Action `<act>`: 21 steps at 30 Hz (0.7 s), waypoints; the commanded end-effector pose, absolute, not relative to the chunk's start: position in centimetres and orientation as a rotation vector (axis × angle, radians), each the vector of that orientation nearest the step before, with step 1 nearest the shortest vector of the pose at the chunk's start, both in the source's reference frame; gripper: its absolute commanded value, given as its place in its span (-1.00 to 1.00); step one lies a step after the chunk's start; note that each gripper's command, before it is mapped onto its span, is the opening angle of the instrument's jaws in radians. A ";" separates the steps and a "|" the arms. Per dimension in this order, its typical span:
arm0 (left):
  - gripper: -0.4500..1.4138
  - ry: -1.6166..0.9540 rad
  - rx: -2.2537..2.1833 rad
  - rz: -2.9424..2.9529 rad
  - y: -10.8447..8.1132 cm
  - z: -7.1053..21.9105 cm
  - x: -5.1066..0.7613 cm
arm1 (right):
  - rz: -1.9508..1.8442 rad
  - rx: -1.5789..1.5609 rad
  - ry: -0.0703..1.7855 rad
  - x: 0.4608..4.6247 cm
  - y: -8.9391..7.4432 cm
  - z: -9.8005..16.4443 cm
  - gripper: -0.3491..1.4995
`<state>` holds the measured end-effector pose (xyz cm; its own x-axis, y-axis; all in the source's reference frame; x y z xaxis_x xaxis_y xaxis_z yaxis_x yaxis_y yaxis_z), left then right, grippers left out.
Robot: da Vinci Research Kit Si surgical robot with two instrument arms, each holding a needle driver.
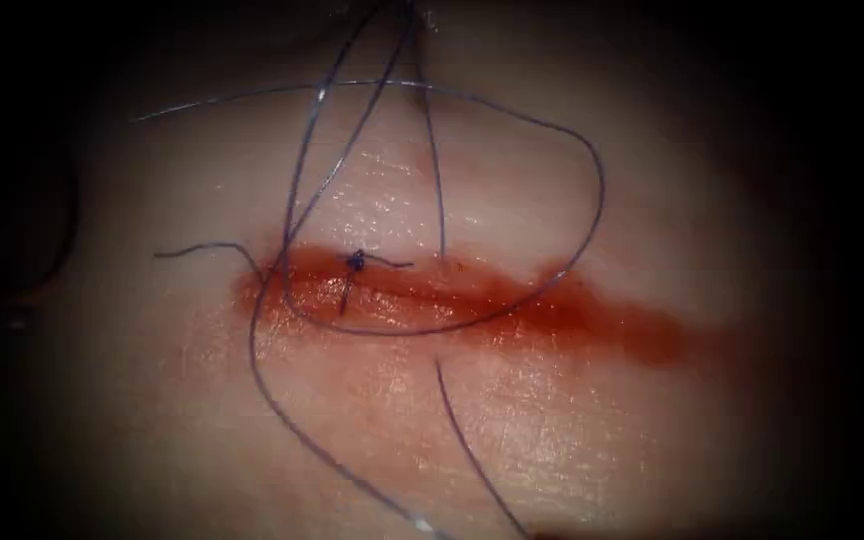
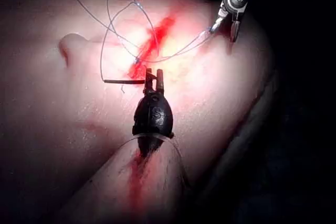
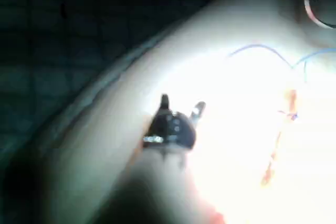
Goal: Wound Closure
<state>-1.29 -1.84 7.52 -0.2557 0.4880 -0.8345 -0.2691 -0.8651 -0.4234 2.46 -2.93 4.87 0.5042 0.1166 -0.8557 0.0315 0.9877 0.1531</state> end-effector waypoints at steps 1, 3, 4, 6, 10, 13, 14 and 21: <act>-1.00 -0.271 -1.533 2.147 -1.9 7.6 -1.35 | 0.060 0.124 1.042 2.49 -3.0 5.0 0.73; -1.00 -0.273 -1.533 2.146 -1.9 7.6 -1.34 | 0.061 0.100 1.033 2.49 -2.9 5.1 0.73; -1.00 -0.271 -1.540 2.148 -1.9 7.6 -1.33 | 0.065 0.087 1.026 2.48 -2.9 5.2 0.73; -1.00 -0.260 -1.545 2.143 -1.9 7.5 -1.32 | 0.068 0.074 1.018 2.45 -2.9 5.3 0.76; -1.00 -0.217 -1.550 2.145 -1.9 7.4 -1.17 | 0.098 0.066 1.004 2.28 -2.9 5.3 0.69; -1.00 -0.209 -1.543 2.153 -1.9 7.1 -0.98 | 0.101 0.085 1.045 2.27 -2.8 5.3 0.65; -1.00 -0.203 -1.543 2.151 -2.0 7.0 -0.88 | 0.103 0.080 1.045 2.31 -2.8 5.3 0.65; -1.00 -0.142 -1.501 2.142 -2.1 6.9 -0.44 | 0.102 0.059 1.037 2.55 -2.8 5.4 0.62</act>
<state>-0.31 -1.97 6.88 -0.2598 0.4617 -0.8481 -0.3633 -0.8605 -0.3572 2.49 -2.72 5.40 0.5050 0.1133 -0.8556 -0.0609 0.9936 0.0955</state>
